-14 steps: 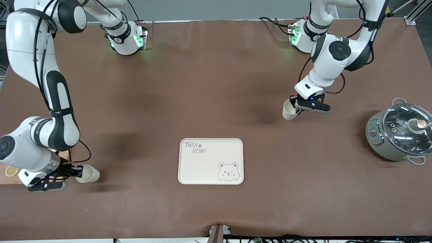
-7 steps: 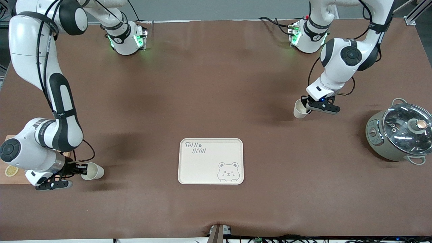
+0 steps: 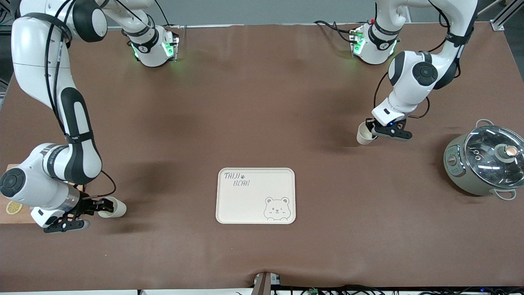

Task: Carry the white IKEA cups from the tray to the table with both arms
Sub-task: 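Carry the cups off the tray with both grippers, apart from each other, then set the cups down on the table and open both grippers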

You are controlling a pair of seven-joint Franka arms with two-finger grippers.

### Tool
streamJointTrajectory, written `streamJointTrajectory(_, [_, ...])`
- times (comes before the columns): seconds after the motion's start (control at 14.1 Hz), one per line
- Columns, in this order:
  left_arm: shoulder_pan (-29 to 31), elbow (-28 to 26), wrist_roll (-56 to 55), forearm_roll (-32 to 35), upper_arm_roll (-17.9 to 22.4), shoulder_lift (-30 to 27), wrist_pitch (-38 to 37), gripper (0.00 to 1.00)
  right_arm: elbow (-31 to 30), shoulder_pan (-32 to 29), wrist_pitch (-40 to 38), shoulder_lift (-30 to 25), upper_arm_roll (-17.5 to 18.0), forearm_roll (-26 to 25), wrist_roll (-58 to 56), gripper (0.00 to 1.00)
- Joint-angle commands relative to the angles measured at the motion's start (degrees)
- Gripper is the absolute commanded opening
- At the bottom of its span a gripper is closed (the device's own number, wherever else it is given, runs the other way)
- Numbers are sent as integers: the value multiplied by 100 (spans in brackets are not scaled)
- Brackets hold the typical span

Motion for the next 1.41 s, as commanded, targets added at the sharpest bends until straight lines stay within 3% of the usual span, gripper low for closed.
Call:
streamJointTrajectory(0.0, [62,-75,110,-176,-68,-19,78,0,-63,9,-120,-383,7,40,-64,100])
streamJointTrajectory(0.42, [71,-31,128,-245,-68,183,78,0,-80,-9,-989,-1270,-29,-48,24,100])
streamJointTrajectory(1.34, [62,56,365,-598,-68,429,87,0,-80,43,-3397,-3072,-81,-460,1693,100])
